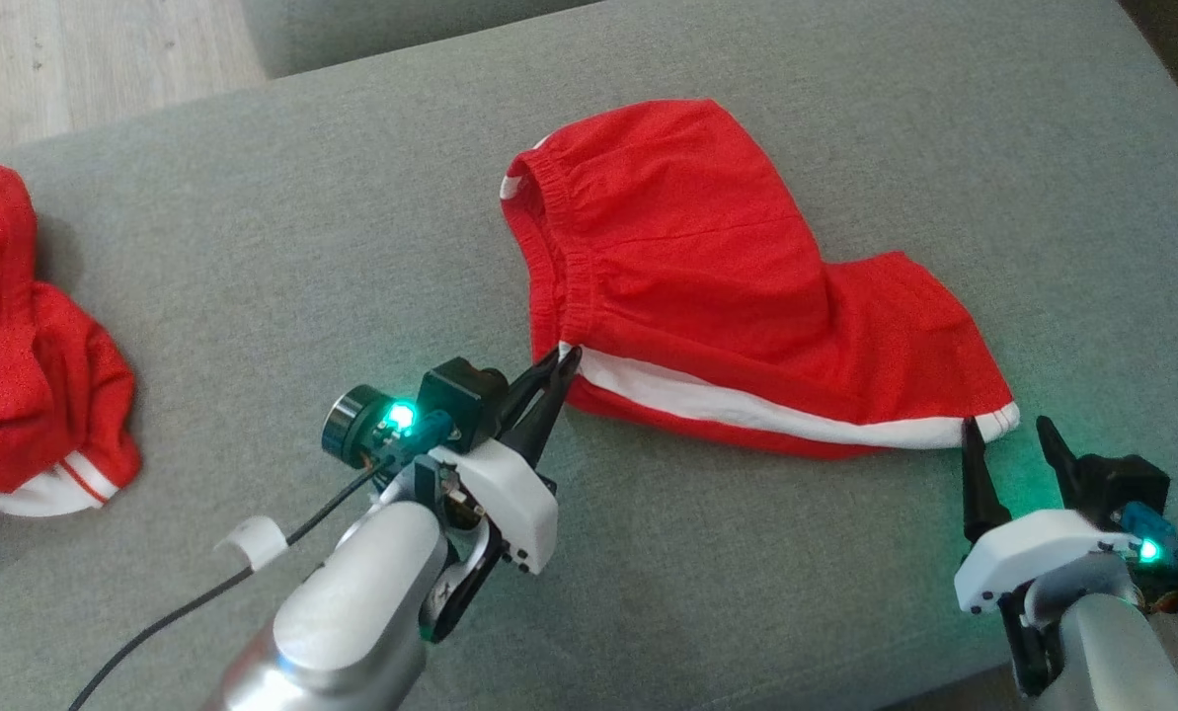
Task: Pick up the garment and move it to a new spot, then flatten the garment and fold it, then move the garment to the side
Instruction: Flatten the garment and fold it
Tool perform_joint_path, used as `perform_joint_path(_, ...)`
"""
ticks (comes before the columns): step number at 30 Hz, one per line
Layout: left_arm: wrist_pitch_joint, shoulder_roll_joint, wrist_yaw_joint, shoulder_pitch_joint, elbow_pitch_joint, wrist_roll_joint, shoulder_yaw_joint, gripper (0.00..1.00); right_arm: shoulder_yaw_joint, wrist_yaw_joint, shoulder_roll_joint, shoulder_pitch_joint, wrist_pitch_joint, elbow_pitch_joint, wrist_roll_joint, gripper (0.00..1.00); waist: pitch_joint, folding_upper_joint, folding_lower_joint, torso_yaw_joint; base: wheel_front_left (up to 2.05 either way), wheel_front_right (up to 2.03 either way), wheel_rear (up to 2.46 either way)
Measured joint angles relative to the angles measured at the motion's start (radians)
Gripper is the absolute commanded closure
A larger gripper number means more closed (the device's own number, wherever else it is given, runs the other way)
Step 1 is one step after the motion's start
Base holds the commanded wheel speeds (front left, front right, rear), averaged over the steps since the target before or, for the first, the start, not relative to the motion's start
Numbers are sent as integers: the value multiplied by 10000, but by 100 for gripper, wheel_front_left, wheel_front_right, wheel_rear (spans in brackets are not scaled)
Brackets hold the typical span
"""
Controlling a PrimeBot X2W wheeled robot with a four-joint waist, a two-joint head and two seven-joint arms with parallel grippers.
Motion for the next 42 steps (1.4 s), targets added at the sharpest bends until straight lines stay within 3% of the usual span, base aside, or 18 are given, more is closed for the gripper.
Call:
perform_joint_path(15, 92, 167, 96, 2, -213, -75, -52, 100, 94, 0, 0, -24, 309, 573, 468, 0, -18, 0, 0, 119, 0, 0, 0)
perform_joint_path(16, 125, 173, 98, 2, -219, -75, -56, 100, 127, 0, 0, -36, 309, 614, 529, 25, -23, 0, 0, 113, 0, 0, 0)
perform_joint_path(18, 140, 190, 102, 2, -242, -75, -59, 100, 171, 0, 0, -77, 307, 675, 568, 89, -24, 0, 0, 103, 0, 0, 0)
perform_joint_path(19, 163, 198, 128, 2, -251, -88, -61, 100, 207, 0, 0, -104, 303, 698, 585, 100, -25, 0, 0, 97, 0, 0, 0)
perform_joint_path(34, 146, 351, 261, 180, -299, -261, -59, 100, 326, 0, 0, -198, -320, 245, 479, 100, -204, 0, 0, 17, 0, 0, 0)
perform_joint_path(42, -27, 589, 362, 356, -543, -345, -13, 100, 738, 0, 0, -180, -621, -963, 1847, 100, -492, 0, 0, 113, 0, 0, 0)
